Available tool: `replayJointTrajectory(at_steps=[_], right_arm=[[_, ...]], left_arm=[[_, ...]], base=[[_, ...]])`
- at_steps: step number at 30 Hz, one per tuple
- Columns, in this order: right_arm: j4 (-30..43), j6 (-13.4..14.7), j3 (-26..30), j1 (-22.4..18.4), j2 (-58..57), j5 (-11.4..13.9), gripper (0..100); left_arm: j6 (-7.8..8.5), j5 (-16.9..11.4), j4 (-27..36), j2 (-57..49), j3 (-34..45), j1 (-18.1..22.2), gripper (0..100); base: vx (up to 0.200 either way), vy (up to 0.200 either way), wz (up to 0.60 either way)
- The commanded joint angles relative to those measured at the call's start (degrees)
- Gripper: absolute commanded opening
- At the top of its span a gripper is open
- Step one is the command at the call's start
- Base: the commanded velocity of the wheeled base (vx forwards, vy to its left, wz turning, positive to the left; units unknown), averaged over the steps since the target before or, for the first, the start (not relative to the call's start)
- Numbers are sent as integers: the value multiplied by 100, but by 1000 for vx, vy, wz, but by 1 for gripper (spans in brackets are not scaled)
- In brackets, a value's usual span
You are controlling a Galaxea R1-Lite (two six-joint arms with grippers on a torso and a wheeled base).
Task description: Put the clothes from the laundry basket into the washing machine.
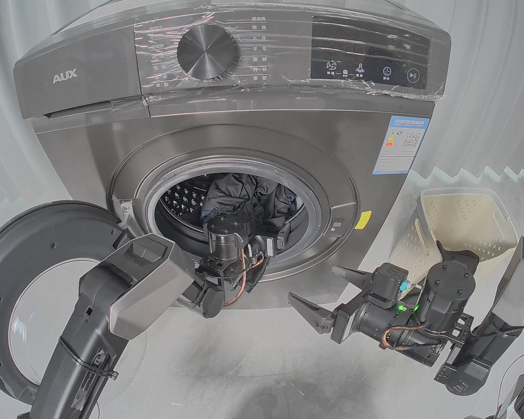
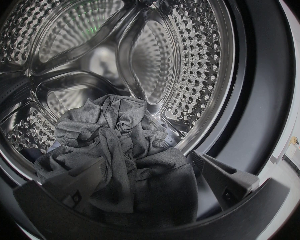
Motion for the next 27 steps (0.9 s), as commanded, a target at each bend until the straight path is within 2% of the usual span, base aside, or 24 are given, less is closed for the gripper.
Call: replayJointTrajectory(at_steps=[1,6,11,22,27], right_arm=[[-4,-1,8,102,4,0,100],[-4,-1,8,111,39,-8,100],[-4,8,-10,128,39,-132,100],[-4,8,-10,163,39,-140,100],[-4,8,-18,163,39,-140,100]], left_arm=[[-19,28,-116,-170,89,56,0],[-19,54,-300,-433,291,65,0],[-19,54,-450,-556,537,65,0],[-54,45,-529,-574,616,126,0],[-63,-34,-538,-732,1214,47,0]], base=[[0,0,0],[0,0,0],[0,0,0],[0,0,0],[0,0,0]])
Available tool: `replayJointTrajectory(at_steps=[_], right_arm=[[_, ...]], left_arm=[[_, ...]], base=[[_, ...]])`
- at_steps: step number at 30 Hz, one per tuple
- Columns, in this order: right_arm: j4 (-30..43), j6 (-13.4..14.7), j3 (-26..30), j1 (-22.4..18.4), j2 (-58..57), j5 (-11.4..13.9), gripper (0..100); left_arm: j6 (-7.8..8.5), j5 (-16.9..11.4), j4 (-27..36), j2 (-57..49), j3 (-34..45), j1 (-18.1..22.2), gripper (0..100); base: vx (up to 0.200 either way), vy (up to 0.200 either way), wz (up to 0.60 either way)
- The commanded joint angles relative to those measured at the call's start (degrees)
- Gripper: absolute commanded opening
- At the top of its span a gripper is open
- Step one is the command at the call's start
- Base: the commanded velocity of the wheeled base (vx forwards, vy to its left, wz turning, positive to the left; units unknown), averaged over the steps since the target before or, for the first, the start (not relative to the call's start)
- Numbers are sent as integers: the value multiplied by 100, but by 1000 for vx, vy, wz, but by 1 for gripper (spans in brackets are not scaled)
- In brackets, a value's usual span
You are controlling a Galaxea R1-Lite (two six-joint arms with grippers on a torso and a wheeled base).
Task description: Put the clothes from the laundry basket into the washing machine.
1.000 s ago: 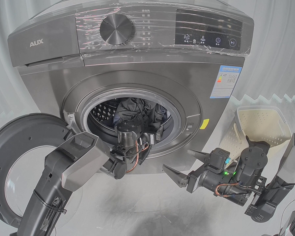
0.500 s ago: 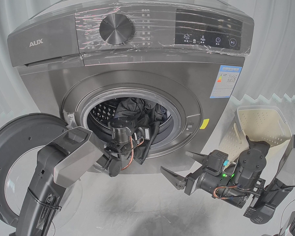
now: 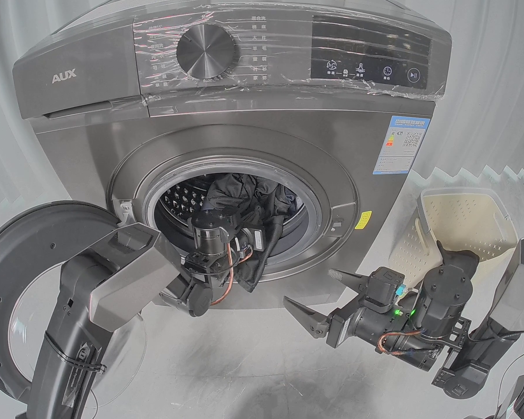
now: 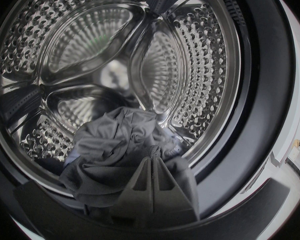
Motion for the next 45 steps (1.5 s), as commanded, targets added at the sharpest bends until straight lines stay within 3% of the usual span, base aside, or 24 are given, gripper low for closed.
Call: replayJointTrajectory(at_steps=[1,2,3,11,21,29,30,45], right_arm=[[-1,-1,-10,4,11,-1,100],[-1,-1,-1,4,11,-1,100],[-1,-1,-1,4,11,-1,100],[-1,-1,-1,-5,11,-1,100],[-1,-1,-1,4,11,-1,100],[-1,-1,-1,4,11,-1,100],[-1,-1,-1,4,11,-1,100],[-1,-1,-27,4,20,-1,100]], left_arm=[[-13,-56,-15,-163,433,-58,0],[-22,-65,-24,-163,460,-85,0],[-39,-65,-24,-172,468,-102,100],[-83,-73,-103,-154,512,-164,100],[-57,-73,-199,-49,679,-216,100],[4,-56,-252,329,372,-146,100],[4,-56,-270,347,363,-146,0],[-22,-82,-261,321,-85,-128,0]], base=[[0,0,0],[0,0,0],[0,0,0],[0,0,0],[0,0,0],[0,0,0],[0,0,0],[0,0,0]])
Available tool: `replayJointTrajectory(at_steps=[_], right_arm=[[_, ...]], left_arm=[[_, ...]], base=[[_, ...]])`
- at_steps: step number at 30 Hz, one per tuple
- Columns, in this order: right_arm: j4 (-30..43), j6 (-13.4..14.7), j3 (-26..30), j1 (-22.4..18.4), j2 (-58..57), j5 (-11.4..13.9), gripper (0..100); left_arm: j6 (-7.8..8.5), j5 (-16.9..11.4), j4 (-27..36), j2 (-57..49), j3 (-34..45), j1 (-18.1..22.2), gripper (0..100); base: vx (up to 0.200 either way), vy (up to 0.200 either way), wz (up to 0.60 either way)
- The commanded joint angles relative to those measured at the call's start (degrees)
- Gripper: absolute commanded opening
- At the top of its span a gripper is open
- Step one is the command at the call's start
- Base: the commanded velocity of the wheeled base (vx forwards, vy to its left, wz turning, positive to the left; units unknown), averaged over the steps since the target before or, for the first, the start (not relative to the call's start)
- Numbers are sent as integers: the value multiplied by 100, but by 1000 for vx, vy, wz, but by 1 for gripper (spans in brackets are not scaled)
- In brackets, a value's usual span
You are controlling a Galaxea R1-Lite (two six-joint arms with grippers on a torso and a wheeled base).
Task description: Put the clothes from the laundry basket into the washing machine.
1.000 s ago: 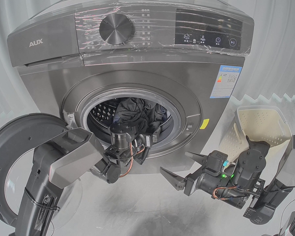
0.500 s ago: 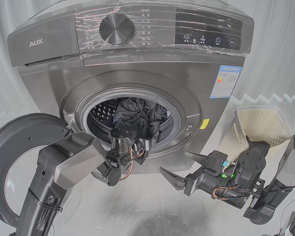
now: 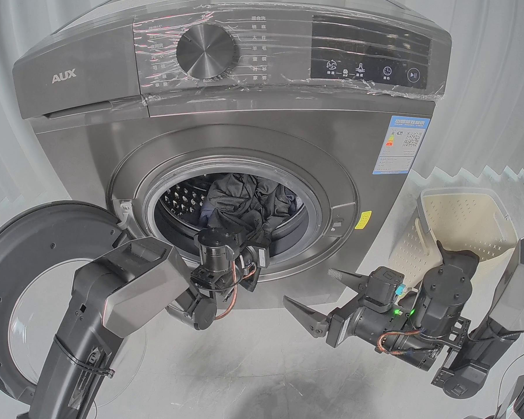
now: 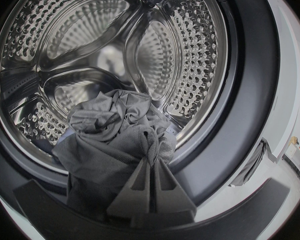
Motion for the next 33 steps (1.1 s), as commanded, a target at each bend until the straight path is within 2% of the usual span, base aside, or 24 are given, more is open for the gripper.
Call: replayJointTrajectory(at_steps=[1,4,7,18,24,32,33], right_arm=[[-1,-1,-10,4,0,1,100],[-1,-1,-10,4,9,1,100],[-1,-1,-19,4,9,1,100],[-1,-1,-28,4,9,1,100],[-1,-1,-28,-14,62,1,100],[-10,-1,-54,-5,106,1,100],[-10,8,-45,-14,97,1,100]], left_arm=[[-28,26,25,-26,-447,16,0],[-46,105,95,-35,-833,95,0],[-46,333,341,9,-1449,174,0],[-55,509,1159,651,-3424,323,0],[-72,509,1396,756,-3424,385,0],[-125,527,1361,748,-3424,517,0],[-142,527,1378,730,-3424,508,100]], base=[[0,0,0],[0,0,0],[0,0,0],[0,0,0],[0,0,0],[0,0,0],[0,0,0]])
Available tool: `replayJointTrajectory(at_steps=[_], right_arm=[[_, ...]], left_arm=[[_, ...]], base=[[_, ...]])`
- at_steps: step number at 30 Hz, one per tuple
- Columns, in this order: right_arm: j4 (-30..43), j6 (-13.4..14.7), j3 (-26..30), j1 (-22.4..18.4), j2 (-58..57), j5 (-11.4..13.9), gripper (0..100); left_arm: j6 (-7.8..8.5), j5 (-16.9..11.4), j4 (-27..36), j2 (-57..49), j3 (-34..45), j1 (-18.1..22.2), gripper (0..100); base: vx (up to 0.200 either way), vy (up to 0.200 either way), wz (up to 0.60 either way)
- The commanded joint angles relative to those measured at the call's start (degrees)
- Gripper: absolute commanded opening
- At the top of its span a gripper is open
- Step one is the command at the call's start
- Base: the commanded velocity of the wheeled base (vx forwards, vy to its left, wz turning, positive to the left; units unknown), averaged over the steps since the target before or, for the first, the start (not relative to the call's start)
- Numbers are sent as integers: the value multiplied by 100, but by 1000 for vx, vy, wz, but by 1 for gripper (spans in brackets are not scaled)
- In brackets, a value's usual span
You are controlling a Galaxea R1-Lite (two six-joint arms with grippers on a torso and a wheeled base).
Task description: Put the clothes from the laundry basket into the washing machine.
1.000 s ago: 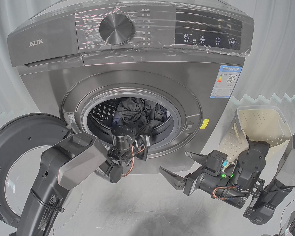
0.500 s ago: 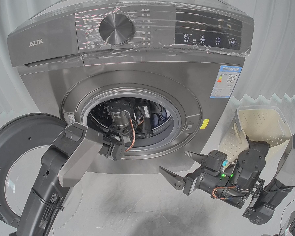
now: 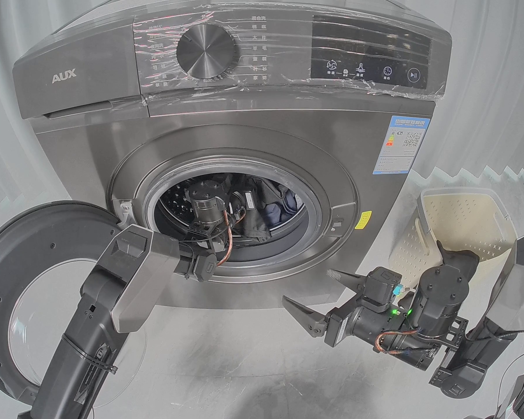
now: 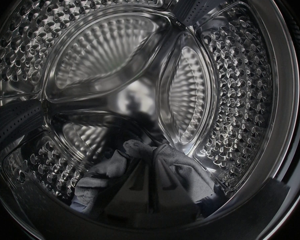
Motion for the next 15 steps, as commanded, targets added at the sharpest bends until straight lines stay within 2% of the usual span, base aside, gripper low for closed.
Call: replayJointTrajectory(at_steps=[1,4,6,8,11,15], right_arm=[[-5,-3,-2,3,20,1,100],[-5,5,7,3,20,1,100],[-5,-3,7,12,11,1,100],[-5,-3,-2,12,11,1,100],[-5,-3,7,21,11,1,100],[-5,-3,7,21,11,1,100]], left_arm=[[-61,4,15,-26,-6,-6,100],[-201,4,33,-280,317,-111,100],[-298,4,94,-606,941,-243,100],[-307,-40,244,-913,1574,-331,100],[-289,-111,297,-1080,2101,-454,100],[-254,-181,297,-1036,2277,-463,100]], base=[[0,0,0],[0,0,0],[0,0,0],[0,0,0],[0,0,0],[0,0,0]])
